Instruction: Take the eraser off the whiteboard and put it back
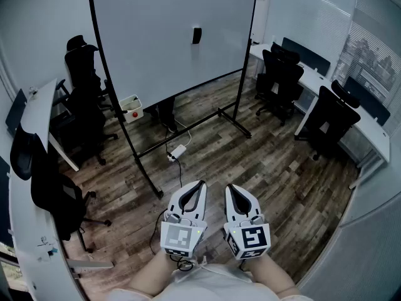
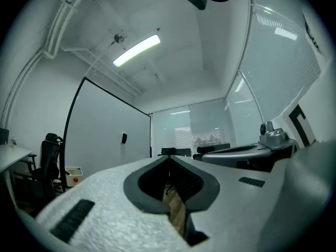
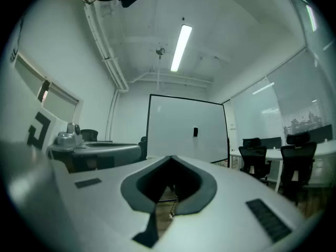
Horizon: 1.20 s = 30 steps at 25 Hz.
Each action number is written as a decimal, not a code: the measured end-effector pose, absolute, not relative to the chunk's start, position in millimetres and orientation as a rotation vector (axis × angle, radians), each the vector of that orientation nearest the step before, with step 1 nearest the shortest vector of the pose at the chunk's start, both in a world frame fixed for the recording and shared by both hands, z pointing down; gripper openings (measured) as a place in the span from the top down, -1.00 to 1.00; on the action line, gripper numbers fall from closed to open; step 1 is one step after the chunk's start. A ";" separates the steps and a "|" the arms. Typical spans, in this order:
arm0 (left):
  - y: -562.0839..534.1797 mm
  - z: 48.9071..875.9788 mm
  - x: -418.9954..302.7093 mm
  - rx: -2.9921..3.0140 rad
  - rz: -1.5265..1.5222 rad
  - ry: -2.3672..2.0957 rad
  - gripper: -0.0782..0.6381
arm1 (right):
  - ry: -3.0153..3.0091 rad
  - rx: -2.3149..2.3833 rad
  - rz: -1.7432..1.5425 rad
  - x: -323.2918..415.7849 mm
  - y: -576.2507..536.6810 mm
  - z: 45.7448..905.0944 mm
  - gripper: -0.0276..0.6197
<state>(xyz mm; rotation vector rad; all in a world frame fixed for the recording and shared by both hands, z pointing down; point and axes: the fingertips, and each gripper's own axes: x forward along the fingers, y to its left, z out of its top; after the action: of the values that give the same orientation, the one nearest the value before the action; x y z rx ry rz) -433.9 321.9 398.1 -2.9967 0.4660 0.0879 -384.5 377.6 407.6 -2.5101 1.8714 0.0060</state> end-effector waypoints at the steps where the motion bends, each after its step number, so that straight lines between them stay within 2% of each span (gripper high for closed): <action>1: 320.4 398.7 -434.8 -3.000 0.087 0.468 0.73 | 1.874 -2.509 0.008 -385.6 376.1 407.7 0.83; 21: 270.9 419.8 -484.5 -3.069 0.066 0.510 0.73 | 1.868 -2.497 0.005 -429.0 337.4 422.0 0.83; 30: 238.8 448.1 -465.6 -3.114 0.020 0.538 0.73 | 1.913 -2.492 -0.032 -409.8 308.1 443.7 0.83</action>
<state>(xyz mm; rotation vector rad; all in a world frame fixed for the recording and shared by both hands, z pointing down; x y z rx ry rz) -465.6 238.8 448.1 -3.1137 0.5384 0.0201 -409.8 308.1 443.7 -2.4923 1.9133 -0.0315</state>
